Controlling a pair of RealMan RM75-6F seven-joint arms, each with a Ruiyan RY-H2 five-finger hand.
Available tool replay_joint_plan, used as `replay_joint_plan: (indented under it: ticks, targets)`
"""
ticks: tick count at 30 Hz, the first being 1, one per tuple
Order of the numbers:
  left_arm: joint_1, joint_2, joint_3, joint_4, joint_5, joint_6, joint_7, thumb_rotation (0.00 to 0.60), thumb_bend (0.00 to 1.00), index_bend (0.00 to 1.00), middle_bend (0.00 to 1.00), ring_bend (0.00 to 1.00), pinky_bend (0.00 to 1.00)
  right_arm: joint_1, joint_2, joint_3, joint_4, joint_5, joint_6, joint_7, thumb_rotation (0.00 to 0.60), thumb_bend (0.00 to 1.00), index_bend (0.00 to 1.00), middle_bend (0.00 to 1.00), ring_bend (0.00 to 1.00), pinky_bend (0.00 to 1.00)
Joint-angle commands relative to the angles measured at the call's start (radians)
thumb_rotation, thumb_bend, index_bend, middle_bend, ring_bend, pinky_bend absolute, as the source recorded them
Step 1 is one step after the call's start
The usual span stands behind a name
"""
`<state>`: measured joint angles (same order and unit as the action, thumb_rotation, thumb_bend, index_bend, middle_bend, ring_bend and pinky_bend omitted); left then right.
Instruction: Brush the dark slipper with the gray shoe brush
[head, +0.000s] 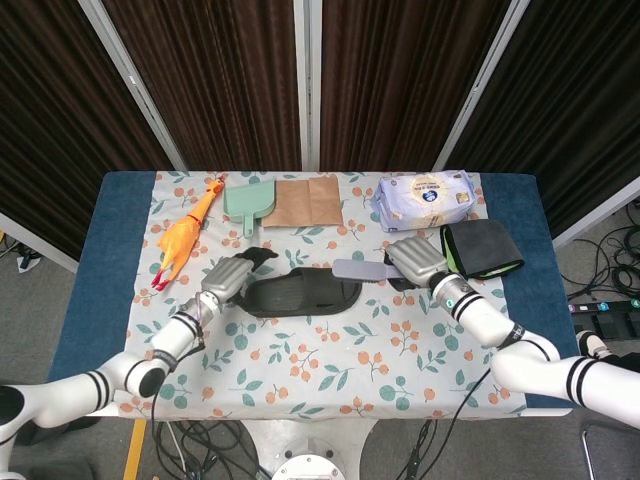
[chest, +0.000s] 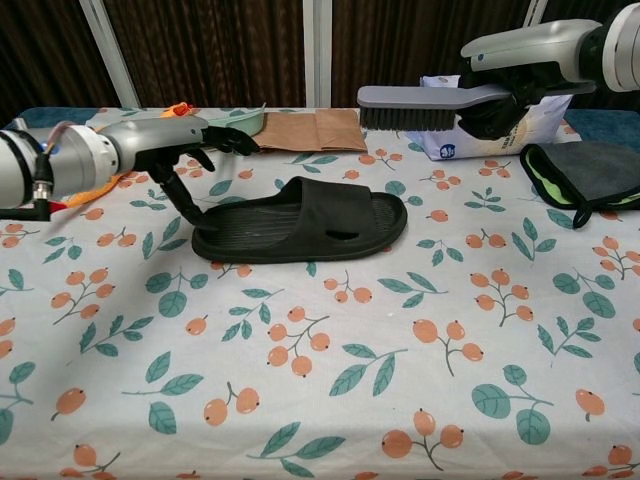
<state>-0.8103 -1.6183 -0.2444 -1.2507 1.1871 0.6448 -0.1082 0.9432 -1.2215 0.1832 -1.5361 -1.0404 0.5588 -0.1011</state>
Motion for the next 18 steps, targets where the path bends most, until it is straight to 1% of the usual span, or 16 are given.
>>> replay_joint_plan:
  ticks: [1,4,10,12,14,16,18]
  targets:
    - [-0.028,-0.036,0.001,0.033,-0.016,-0.016,0.017,0.600,0.01,0.16,0.18,0.07,0.19,0.010,-0.042,-0.025,0.034,0.025,0.031,-0.041,0.600,0.63,1.00,0.93,1.00,1.00]
    - [-0.039,-0.061,0.010,0.043,-0.017,-0.019,0.019,0.600,0.01,0.16,0.18,0.07,0.19,0.014,-0.082,-0.037,0.061,0.039,0.044,-0.056,0.600,0.63,1.00,0.93,1.00,1.00]
    - [-0.061,-0.109,0.024,0.087,-0.027,-0.031,0.027,0.600,0.01,0.16,0.18,0.08,0.20,0.017,-0.158,-0.053,0.110,0.019,0.062,-0.064,0.600,0.63,1.00,0.93,1.00,1.00]
    - [-0.062,-0.132,0.020,0.112,-0.028,-0.013,0.021,0.600,0.01,0.20,0.21,0.12,0.22,0.015,-0.189,-0.057,0.132,0.012,0.069,-0.060,0.600,0.63,1.00,0.93,1.00,1.00]
    - [-0.061,-0.148,0.021,0.131,-0.023,-0.001,0.015,0.600,0.01,0.26,0.29,0.20,0.27,0.012,-0.218,-0.060,0.154,0.001,0.079,-0.056,0.600,0.63,1.00,0.93,1.00,1.00]
    - [-0.061,-0.162,0.026,0.150,-0.015,0.005,0.006,0.600,0.02,0.30,0.33,0.24,0.30,0.010,-0.259,-0.066,0.190,-0.025,0.096,-0.060,0.600,0.63,1.00,0.94,1.00,1.00]
    - [-0.062,-0.170,0.031,0.162,-0.007,0.008,0.001,0.600,0.02,0.32,0.35,0.26,0.30,0.011,-0.289,-0.070,0.217,-0.045,0.104,-0.063,0.600,0.63,1.00,0.94,1.00,1.00]
